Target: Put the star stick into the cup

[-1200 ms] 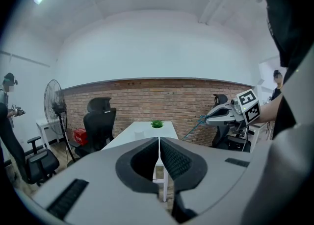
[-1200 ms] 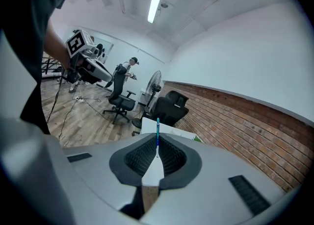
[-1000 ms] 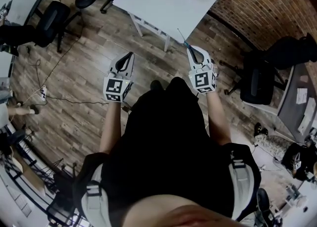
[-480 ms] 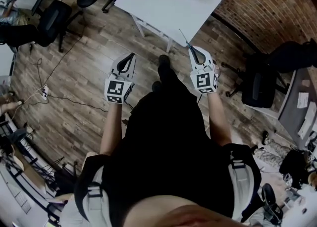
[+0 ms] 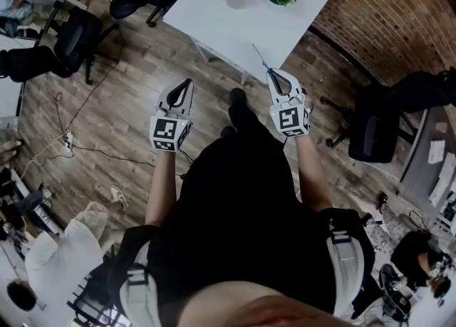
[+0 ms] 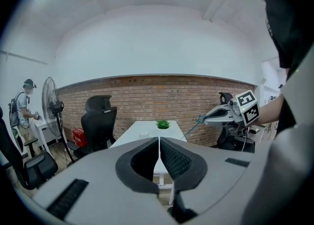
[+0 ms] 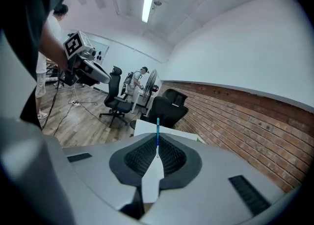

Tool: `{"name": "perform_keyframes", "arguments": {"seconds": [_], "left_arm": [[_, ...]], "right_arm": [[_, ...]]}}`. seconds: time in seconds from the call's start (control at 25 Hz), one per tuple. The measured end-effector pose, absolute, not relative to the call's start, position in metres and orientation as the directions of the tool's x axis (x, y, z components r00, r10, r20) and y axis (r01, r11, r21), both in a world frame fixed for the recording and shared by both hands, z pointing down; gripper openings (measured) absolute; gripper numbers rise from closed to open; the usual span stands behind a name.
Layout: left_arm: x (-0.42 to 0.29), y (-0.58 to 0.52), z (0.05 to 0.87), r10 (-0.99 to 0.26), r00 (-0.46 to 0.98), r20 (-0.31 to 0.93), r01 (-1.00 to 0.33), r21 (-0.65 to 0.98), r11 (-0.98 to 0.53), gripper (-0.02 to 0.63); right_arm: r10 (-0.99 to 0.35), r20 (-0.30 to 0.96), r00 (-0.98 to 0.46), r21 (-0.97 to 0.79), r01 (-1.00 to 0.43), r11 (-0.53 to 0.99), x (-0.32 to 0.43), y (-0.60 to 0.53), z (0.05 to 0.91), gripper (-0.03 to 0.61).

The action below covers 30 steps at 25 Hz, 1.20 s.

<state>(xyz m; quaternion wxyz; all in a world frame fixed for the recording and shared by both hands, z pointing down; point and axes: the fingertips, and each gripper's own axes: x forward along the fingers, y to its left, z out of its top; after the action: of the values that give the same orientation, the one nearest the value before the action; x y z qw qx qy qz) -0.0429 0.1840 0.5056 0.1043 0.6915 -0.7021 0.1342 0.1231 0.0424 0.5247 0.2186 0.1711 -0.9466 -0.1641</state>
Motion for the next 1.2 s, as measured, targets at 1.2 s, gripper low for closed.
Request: {"name": "perform_keyframes", "arguments": {"seconds": [1.2], "left_arm": [[-0.161,0.037,0.502,-0.926,-0.063,0.371,-0.998,-0.042,0.051,0.025]], "right_arm": [[-0.375,0.330,-0.866,0.359,-0.253,0.899,-0.006,-0.126,0.508,0.009]]}}
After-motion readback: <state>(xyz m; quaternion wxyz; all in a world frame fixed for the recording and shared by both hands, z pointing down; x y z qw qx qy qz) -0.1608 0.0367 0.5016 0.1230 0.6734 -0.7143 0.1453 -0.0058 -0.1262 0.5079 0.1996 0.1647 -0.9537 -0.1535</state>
